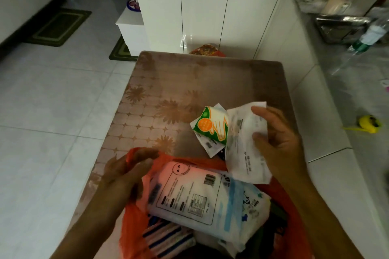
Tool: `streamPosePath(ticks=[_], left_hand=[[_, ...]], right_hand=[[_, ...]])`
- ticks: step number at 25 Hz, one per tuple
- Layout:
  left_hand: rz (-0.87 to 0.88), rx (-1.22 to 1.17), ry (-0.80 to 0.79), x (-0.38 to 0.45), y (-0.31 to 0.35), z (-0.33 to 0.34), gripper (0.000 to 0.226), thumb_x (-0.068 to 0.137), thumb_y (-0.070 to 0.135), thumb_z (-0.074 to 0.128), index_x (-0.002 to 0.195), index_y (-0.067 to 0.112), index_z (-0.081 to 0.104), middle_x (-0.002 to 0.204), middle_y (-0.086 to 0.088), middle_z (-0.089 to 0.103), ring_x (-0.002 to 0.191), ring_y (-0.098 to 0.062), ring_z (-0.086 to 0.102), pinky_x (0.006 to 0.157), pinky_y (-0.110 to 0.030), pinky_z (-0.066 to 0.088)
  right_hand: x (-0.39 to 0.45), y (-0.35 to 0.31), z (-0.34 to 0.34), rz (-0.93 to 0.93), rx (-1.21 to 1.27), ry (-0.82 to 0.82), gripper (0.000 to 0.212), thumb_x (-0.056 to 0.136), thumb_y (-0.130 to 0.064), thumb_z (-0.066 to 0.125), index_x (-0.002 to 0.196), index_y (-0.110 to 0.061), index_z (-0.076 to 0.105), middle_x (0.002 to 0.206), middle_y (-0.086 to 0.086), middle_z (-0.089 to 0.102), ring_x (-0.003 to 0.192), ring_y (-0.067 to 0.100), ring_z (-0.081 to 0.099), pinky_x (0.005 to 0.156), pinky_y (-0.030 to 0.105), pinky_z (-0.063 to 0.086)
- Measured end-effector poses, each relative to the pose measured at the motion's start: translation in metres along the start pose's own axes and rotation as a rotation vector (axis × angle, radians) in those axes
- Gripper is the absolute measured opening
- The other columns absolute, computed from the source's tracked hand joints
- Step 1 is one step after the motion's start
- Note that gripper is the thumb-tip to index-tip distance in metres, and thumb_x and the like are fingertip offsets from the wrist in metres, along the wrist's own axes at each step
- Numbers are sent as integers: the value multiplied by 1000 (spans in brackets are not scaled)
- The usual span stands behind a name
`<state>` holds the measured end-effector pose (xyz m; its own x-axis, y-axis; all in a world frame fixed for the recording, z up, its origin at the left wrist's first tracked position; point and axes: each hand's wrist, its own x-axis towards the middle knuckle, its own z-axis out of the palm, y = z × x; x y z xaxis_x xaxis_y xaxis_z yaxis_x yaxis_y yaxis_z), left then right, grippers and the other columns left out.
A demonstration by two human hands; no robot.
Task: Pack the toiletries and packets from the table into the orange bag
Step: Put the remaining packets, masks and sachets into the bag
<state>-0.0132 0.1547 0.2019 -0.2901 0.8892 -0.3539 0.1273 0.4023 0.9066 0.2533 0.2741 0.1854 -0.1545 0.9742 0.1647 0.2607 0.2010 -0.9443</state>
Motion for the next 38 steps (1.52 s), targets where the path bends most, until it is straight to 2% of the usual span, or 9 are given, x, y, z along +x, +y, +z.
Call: streamPosePath(ticks=[7, 12, 17, 21, 27, 29, 30, 35, 38], left_hand=[[56, -51, 112, -11, -2, 1, 29, 95, 38, 45, 110, 34, 69, 44, -1, 40, 38, -9, 39, 38, -13, 36], [101, -21, 37, -20, -2, 5, 33, 96, 40, 38, 117, 39, 64, 44, 1, 39, 39, -10, 40, 41, -12, 38], [102, -14, 18, -21, 0, 7, 33, 98, 34, 38, 119, 33, 63, 46, -5, 38, 38, -4, 44, 43, -6, 39], [73, -52, -14, -22, 4, 14, 32, 100, 29, 38, 117, 32, 64, 57, 13, 60, 49, 4, 61, 49, -3, 45], [74, -23, 16, -20, 5, 20, 32, 99, 32, 38, 117, 36, 64, 65, -22, 49, 53, -9, 64, 80, -22, 42], [66, -41, 12, -20, 4, 20, 32, 99, 29, 39, 118, 32, 65, 94, 10, 42, 68, -8, 67, 72, -23, 51], [66, -29, 6, -19, 3, 20, 32, 99, 27, 39, 116, 32, 65, 58, 26, 37, 59, -3, 67, 53, -17, 56], [43, -39, 44, -9, -7, 24, 30, 96, 35, 41, 102, 43, 70, 62, 5, 60, 50, -6, 53, 43, -15, 39], [25, -81, 17, -5, -9, 27, 30, 97, 32, 42, 110, 34, 68, 87, 0, 68, 55, -17, 54, 41, -19, 39]], right_hand=[[-65, -75, -12, 250, 954, 76, 53, 68, 5, 56, 106, -29, 72, 114, -1, 71, 94, 17, 71, 66, 31, 60], [-114, 14, 1, 814, 85, -65, 53, 77, 15, 53, 106, -26, 67, 123, 8, 63, 95, 26, 68, 67, 35, 58], [-123, 33, 28, 192, -762, -439, 52, 88, -42, 54, 138, -42, 37, 153, -20, 19, 142, 14, 17, 116, 43, 20], [-142, 53, 87, 39, -1005, -732, 63, 90, -67, 29, 145, -36, 33, 155, -6, 26, 139, 37, 31, 106, 63, 13], [-119, 74, 137, 157, -1033, -505, 67, 93, -67, 20, 150, -34, 19, 158, 0, 18, 143, 41, 17, 108, 62, 0], [-114, 72, 134, 221, -1035, -493, 69, 91, -68, 9, 151, -34, 16, 159, -1, 16, 143, 41, 18, 109, 60, -2], [-109, 72, 131, 244, -1012, -562, 71, 88, -69, 4, 151, -35, 12, 160, -3, 12, 144, 39, 13, 111, 60, -3], [-24, 72, 73, 410, -256, -418, 26, 98, -36, 44, 100, -20, 64, 95, 1, 67, 84, 17, 63, 78, 36, 53], [21, 137, 30, 408, -578, -194, 16, 95, -24, 49, 95, -20, 65, 98, 6, 65, 78, 19, 60, 72, 42, 55]])
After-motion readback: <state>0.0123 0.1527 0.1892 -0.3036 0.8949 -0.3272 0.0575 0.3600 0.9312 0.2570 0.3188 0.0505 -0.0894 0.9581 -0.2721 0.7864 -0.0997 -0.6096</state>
